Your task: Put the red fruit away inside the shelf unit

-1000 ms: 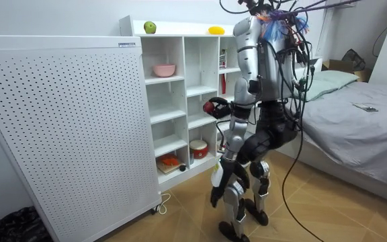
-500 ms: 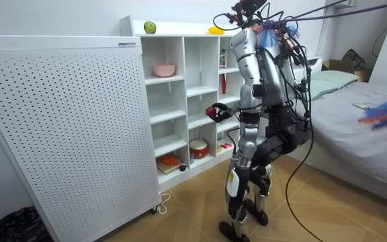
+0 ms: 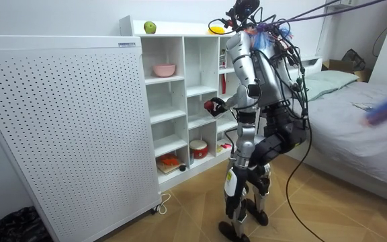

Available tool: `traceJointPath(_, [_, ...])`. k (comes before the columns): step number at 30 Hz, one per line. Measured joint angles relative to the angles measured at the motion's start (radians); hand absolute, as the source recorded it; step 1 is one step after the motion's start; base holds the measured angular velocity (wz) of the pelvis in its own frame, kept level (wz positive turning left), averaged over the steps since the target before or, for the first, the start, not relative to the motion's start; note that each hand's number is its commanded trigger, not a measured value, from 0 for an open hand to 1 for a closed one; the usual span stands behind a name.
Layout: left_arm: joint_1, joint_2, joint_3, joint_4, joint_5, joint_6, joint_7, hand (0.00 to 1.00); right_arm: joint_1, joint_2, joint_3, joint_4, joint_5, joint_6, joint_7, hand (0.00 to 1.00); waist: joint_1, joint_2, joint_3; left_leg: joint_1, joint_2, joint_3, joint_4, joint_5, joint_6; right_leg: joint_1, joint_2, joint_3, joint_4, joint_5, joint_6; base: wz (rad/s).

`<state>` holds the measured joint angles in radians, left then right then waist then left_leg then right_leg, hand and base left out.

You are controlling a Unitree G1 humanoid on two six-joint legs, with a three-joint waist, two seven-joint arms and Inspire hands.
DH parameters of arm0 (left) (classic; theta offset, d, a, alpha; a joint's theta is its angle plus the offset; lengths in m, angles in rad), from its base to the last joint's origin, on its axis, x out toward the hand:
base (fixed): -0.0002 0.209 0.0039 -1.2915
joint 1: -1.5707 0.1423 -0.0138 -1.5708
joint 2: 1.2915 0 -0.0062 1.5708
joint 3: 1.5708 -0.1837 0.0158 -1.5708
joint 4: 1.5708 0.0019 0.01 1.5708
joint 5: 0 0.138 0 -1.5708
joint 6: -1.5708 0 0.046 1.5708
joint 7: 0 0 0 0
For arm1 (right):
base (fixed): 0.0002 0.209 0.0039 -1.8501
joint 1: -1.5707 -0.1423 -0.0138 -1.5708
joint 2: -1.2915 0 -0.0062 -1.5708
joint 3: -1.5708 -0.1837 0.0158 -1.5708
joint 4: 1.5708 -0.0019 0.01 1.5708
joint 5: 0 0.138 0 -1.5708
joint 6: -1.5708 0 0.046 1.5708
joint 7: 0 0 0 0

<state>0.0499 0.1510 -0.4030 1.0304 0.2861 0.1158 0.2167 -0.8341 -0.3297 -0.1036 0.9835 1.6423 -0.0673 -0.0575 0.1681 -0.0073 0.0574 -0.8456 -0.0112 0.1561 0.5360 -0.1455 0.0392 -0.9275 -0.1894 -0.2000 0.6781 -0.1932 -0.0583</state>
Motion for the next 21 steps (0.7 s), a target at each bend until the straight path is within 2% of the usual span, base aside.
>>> traceJointPath(3, [0.008,0.004,-0.003,-0.022,0.0,0.0,0.018,0.0,-0.014,-0.001,-0.007,-0.007,-0.003,-0.008,-0.027,1.0,0.004,0.0,-0.0002,-0.002,0.001,0.002,0.004,-0.001,0.002,-0.001,0.0,0.0,0.0,0.0,0.0,0.0])
traceJointPath(5, [0.013,0.005,-0.003,-0.032,0.0,-0.004,0.029,0.0,-0.014,-0.001,-0.007,-0.014,-0.002,-0.008,-0.038,0.2,0.009,0.001,-0.0009,-0.006,0.007,0.006,0.014,-0.005,0.004,-0.001,0.002,0.0,0.002,0.0,0.001,-0.05])
traceJointPath(6, [0.016,0.005,-0.003,-0.034,0.0,-0.006,0.035,0.0,-0.014,-0.001,-0.007,-0.017,-0.003,-0.008,-0.041,0.0,0.01,0.002,-0.001,-0.007,0.009,0.008,0.018,-0.007,0.005,-0.001,0.003,0.001,0.003,0.0,0.001,-0.07])
traceJointPath(9, [0.03,0.008,-0.003,-0.042,-0.001,-0.008,0.047,0.0,-0.015,-0.001,-0.007,-0.042,0.0,-0.021,-0.064,0.0,0.018,0.004,-0.0031,-0.018,0.021,0.014,0.047,-0.023,0.006,-0.005,0.011,0.004,0.012,-0.001,0.002,-0.1])
traceJointPath(11, [0.03,0.009,-0.001,-0.041,-0.001,-0.009,0.053,0.0,-0.028,-0.001,-0.007,-0.058,-0.002,-0.044,-0.08,0.0,0.021,0.007,-0.0049,-0.025,0.018,0.014,0.064,-0.029,0.008,-0.012,0.005,0.006,0.034,-0.008,0.003,0.0])
traceJointPath(14, [0.03,0.01,-0.001,-0.041,0.0,-0.009,0.059,0.0,-0.063,-0.008,-0.006,-0.062,-0.009,-0.049,-0.119,0.0,0.025,0.012,-0.0083,-0.032,0.017,0.013,0.082,-0.032,0.013,-0.018,-0.001,0.004,0.043,-0.009,0.003,0.03])
traceJointPath(19, [0.031,0.014,-0.002,-0.041,0.0,-0.008,0.058,0.0,-0.07,-0.025,-0.005,-0.062,-0.049,-0.057,-0.169,0.0,0.03,0.011,-0.0098,-0.032,0.015,0.013,0.087,-0.033,0.016,-0.018,-0.008,0.001,0.054,-0.009,0.003,0.03])
traceJointPath(21, [0.031,0.016,-0.002,-0.042,0.0,-0.008,0.056,0.0,-0.07,-0.025,-0.003,-0.062,-0.069,-0.059,-0.178,0.0,0.03,0.011,-0.0131,-0.032,0.015,0.012,0.088,-0.033,0.016,-0.017,-0.009,0.001,0.056,-0.008,0.002,0.0])
